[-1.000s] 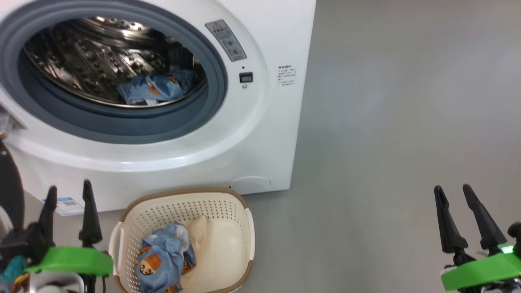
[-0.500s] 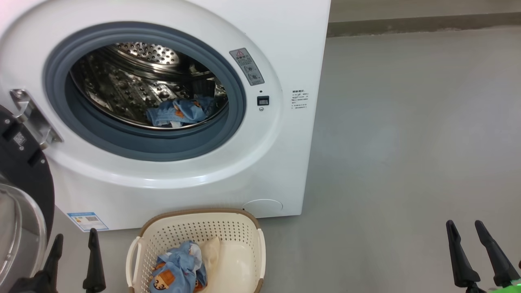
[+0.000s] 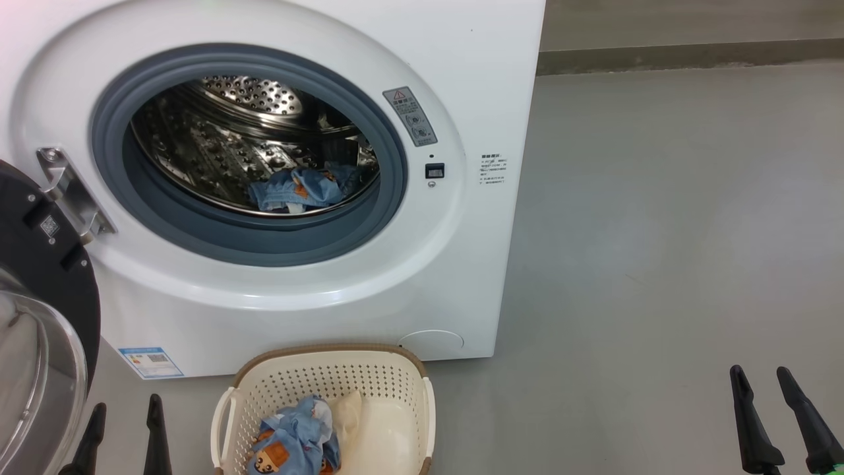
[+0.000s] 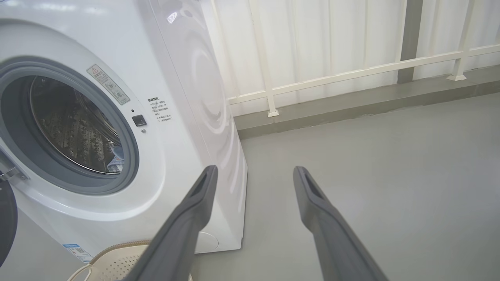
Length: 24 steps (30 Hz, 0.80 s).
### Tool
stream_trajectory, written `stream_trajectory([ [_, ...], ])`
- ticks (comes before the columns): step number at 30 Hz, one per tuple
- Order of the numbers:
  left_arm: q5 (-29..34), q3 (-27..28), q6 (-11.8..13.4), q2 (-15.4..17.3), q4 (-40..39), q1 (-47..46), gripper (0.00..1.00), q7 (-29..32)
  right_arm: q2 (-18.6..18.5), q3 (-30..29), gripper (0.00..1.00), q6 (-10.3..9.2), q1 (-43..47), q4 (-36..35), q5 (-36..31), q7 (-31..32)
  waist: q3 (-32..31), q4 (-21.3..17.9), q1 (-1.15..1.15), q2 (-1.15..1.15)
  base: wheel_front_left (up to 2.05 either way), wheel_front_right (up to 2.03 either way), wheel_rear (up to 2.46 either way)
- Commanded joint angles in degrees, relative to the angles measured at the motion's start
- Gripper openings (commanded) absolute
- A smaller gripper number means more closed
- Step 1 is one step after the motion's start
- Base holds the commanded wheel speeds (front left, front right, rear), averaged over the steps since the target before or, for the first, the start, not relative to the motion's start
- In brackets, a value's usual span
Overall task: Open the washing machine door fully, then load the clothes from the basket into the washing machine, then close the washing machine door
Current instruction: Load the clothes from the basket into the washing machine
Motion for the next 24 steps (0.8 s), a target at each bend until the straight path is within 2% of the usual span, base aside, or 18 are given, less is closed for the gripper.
stream_trajectory([
  [1,0.1,1.6,0.0,0.9,-1.8,-1.0,1.00,-0.4,-1.4,0.9,1.00,0.43,-0.3,-1.6,0.9,-0.5,0.1,0.0,0.00,0.00,0.00,0.00,0.00],
  [12,0.1,1.0,0.0,0.8,-1.2,-1.6,1.00,-0.4,-1.4,1.4,1.00,0.43,-0.8,-1.7,0.8,-0.5,1.2,0.0,0.00,0.00,0.00,0.00,0.00],
  [24,-0.3,0.1,0.0,0.2,2.5,-4.2,1.00,-0.4,0.2,2.6,1.00,0.43,-5.0,-1.9,0.1,-0.5,6.9,-1.2,0.00,0.00,0.00,0.00,0.00],
])
